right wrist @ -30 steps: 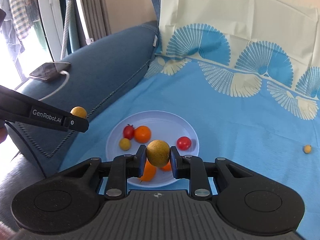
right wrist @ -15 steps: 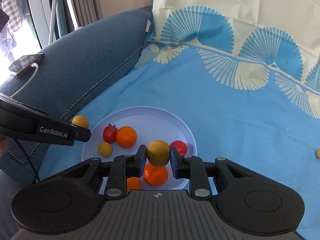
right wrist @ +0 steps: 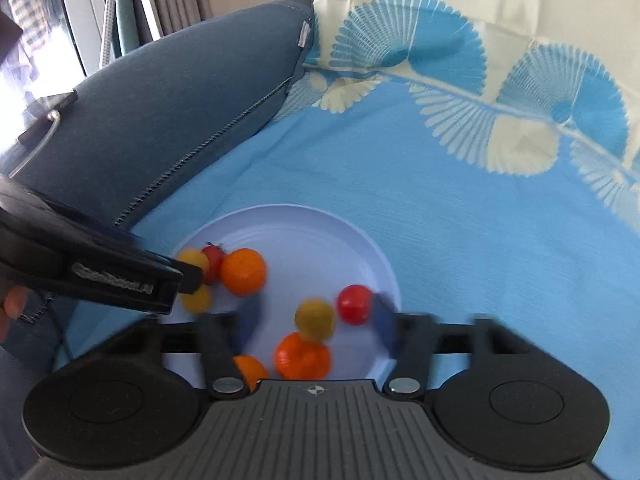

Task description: Organize fruits

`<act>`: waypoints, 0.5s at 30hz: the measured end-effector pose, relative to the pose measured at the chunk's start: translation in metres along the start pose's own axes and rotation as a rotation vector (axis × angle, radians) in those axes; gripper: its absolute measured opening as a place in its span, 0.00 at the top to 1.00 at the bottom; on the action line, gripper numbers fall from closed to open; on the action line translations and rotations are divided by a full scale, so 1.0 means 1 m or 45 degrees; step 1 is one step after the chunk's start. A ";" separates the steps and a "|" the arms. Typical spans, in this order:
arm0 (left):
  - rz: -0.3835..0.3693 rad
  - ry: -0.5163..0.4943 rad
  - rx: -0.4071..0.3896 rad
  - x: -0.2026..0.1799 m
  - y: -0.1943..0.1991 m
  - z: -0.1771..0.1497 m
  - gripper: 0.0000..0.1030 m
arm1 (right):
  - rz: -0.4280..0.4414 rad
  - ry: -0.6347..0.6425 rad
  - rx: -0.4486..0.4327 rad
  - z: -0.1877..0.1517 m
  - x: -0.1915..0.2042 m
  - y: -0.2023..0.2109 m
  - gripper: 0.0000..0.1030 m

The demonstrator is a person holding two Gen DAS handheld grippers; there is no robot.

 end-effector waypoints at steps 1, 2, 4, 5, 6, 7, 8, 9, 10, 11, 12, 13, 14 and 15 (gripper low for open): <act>0.001 -0.006 -0.003 0.001 0.006 -0.002 0.00 | -0.002 0.003 -0.002 -0.001 0.000 0.005 0.22; 0.007 -0.010 -0.001 0.001 0.011 -0.005 0.00 | 0.000 -0.004 -0.009 -0.003 0.000 0.012 0.21; 0.025 -0.008 0.007 0.002 0.023 -0.012 0.00 | -0.012 -0.016 -0.018 -0.009 0.002 0.028 0.15; 0.025 -0.001 0.008 0.003 0.029 -0.015 0.00 | -0.022 -0.018 -0.024 -0.012 0.004 0.036 0.14; 0.022 0.011 0.010 0.004 0.036 -0.019 0.00 | -0.031 -0.019 -0.030 -0.015 0.005 0.044 0.13; 0.016 0.024 0.010 0.004 0.043 -0.023 0.00 | -0.040 -0.021 -0.037 -0.019 0.007 0.052 0.12; 0.006 0.037 0.006 0.004 0.050 -0.028 0.00 | -0.051 -0.027 -0.044 -0.022 0.010 0.061 0.11; -0.001 0.045 -0.002 0.005 0.058 -0.033 0.00 | -0.063 -0.036 -0.053 -0.026 0.012 0.070 0.10; -0.004 0.048 -0.012 0.003 0.067 -0.039 0.00 | -0.078 -0.049 -0.065 -0.029 0.014 0.079 0.08; -0.006 0.046 -0.026 0.002 0.075 -0.044 0.00 | -0.095 -0.061 -0.076 -0.032 0.017 0.087 0.06; -0.007 0.042 -0.041 0.001 0.083 -0.050 0.00 | -0.116 -0.073 -0.091 -0.036 0.020 0.096 0.04; -0.005 0.038 -0.057 -0.001 0.092 -0.055 0.00 | -0.138 -0.082 -0.106 -0.039 0.022 0.104 0.03; -0.003 0.036 -0.072 -0.003 0.098 -0.060 0.00 | -0.163 -0.093 -0.124 -0.043 0.025 0.112 0.03; 0.001 0.038 -0.087 -0.005 0.105 -0.065 0.00 | -0.184 -0.106 -0.141 -0.047 0.027 0.119 0.02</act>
Point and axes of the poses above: each gripper's, at about its wrist camera, not at the fingertips, and y roughly against the way its jaws point, x to its left, z to its top, the point moved 2 cm from there along -y, roughly the way its jaws point, and after that the axes turned 1 degree about -z, right-handed, at the moved point
